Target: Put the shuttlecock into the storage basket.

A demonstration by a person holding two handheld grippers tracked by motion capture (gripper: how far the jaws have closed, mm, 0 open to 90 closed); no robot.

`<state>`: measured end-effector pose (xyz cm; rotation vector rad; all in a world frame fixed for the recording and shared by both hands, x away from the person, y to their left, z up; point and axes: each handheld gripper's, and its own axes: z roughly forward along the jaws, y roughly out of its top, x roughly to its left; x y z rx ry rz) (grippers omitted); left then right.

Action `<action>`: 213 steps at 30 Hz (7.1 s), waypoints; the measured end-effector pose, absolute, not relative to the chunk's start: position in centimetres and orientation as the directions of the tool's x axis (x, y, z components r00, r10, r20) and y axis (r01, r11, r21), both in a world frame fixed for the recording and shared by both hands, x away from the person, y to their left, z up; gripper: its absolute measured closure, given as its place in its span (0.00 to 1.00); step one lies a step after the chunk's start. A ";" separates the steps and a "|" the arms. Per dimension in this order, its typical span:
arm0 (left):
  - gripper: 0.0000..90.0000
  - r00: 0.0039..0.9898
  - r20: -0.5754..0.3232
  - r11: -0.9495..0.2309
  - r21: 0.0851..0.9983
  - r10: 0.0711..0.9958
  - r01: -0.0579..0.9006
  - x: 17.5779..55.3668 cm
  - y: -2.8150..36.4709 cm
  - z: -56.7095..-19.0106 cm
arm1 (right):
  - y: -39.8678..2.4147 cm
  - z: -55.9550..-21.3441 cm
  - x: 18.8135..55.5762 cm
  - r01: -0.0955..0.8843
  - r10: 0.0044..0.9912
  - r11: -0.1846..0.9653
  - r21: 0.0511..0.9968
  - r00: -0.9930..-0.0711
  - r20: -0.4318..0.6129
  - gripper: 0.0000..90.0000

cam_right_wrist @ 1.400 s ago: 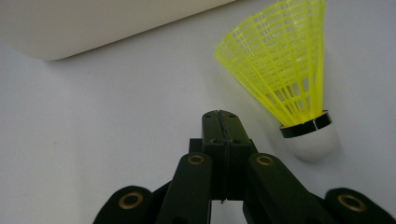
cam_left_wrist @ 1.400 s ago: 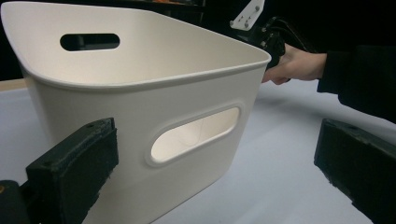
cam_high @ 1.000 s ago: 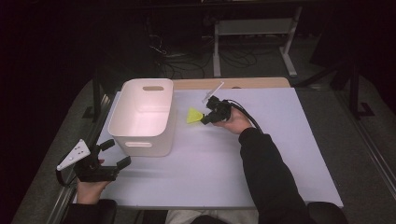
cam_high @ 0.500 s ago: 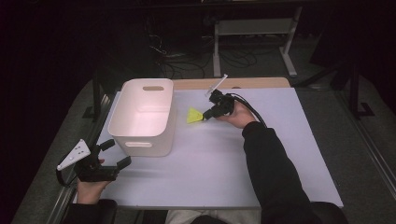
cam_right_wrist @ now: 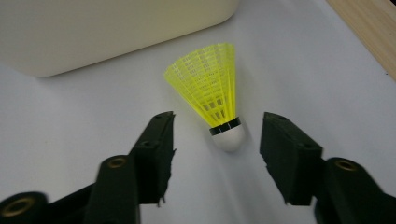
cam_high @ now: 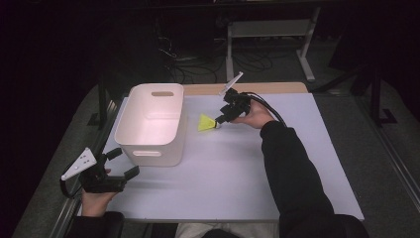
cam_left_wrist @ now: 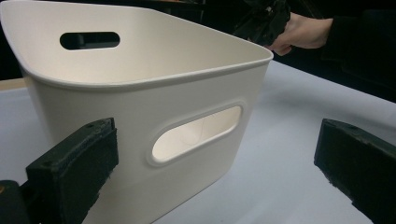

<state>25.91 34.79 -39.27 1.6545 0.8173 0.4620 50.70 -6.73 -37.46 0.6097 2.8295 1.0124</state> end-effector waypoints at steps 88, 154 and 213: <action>0.00 0.680 -0.124 -0.085 0.960 0.722 0.265 25.6 34.8 -39.3 | -3.8 -42.2 53.7 0.217 0.234 0.854 0.472 -0.972 0.025 0.70; 0.00 0.674 -0.125 -0.083 0.960 0.728 0.268 25.7 34.8 -39.3 | -7.1 -33.4 49.7 0.258 0.296 0.798 0.544 -0.955 0.020 0.70; 0.00 0.671 -0.125 -0.083 0.960 0.731 0.268 25.8 34.8 -39.3 | -7.4 -25.8 44.8 0.169 0.239 0.765 0.621 -0.971 -0.030 0.70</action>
